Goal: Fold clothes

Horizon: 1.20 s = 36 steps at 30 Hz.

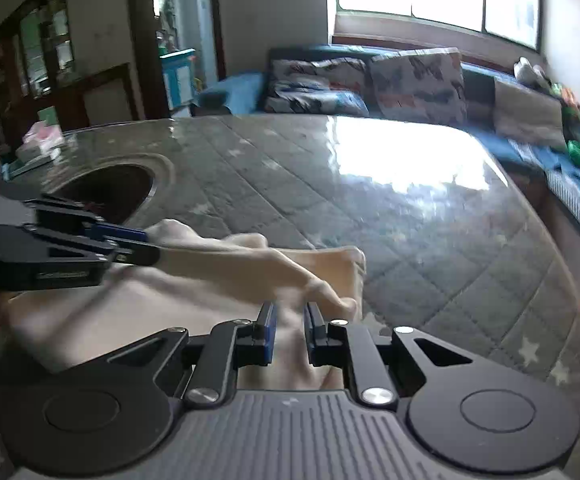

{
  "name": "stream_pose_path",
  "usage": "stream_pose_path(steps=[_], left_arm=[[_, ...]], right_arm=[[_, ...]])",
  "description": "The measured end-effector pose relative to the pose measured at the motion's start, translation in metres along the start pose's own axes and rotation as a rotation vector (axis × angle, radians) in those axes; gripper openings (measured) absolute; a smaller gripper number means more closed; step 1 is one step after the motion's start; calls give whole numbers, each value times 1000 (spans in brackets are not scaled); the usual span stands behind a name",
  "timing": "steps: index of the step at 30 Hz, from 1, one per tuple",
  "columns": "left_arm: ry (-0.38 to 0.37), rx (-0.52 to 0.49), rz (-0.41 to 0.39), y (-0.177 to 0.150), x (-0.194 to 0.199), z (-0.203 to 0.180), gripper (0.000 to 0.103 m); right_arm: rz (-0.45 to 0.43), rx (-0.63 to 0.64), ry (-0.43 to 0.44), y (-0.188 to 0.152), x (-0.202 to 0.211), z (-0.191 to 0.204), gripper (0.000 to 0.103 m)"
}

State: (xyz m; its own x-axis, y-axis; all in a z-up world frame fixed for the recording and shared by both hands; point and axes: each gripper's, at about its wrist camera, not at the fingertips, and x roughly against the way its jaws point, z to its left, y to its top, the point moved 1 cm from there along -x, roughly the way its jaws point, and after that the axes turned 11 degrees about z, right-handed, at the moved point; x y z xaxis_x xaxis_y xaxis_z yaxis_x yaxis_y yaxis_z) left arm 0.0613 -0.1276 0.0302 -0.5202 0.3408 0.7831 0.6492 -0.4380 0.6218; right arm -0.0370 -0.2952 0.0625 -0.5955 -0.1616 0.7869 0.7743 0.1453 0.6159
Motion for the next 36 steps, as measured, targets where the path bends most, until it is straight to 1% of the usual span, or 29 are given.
stream_pose_path(steps=[2, 6, 11, 15, 18, 21, 25, 29, 31, 33, 36], left_arm=[[-7, 1, -8, -2, 5, 0, 25], [-35, -31, -41, -18, 34, -10, 25], [-70, -60, -52, -48, 60, -23, 25], [-50, -75, -41, -63, 59, -31, 25], [-52, -46, -22, -71, 51, -30, 26], [-45, -25, -32, -79, 44, -26, 26], [-51, 2, -38, -82, 58, -20, 26], [-41, 12, -54, -88, 71, -17, 26], [-31, 15, -53, -92, 72, -16, 26], [-23, 21, -45, -94, 70, -14, 27], [-27, 39, -41, -98, 68, -10, 28]], right_arm=[[-10, 39, 26, -3, 11, 8, 13], [-8, 120, 52, -12, 26, 28, 13], [4, 138, 83, -26, 35, 42, 13], [13, 133, 79, -35, 28, 48, 13], [26, 117, 67, -42, 17, 49, 14], [15, 144, 50, -46, 12, 50, 14], [21, 175, 34, -41, 19, 54, 14], [-12, 214, 71, -37, 30, 69, 14], [-24, 241, 90, -35, 28, 80, 14], [-15, 256, 103, -34, 21, 88, 14], [9, 264, 97, -36, 12, 92, 14]])
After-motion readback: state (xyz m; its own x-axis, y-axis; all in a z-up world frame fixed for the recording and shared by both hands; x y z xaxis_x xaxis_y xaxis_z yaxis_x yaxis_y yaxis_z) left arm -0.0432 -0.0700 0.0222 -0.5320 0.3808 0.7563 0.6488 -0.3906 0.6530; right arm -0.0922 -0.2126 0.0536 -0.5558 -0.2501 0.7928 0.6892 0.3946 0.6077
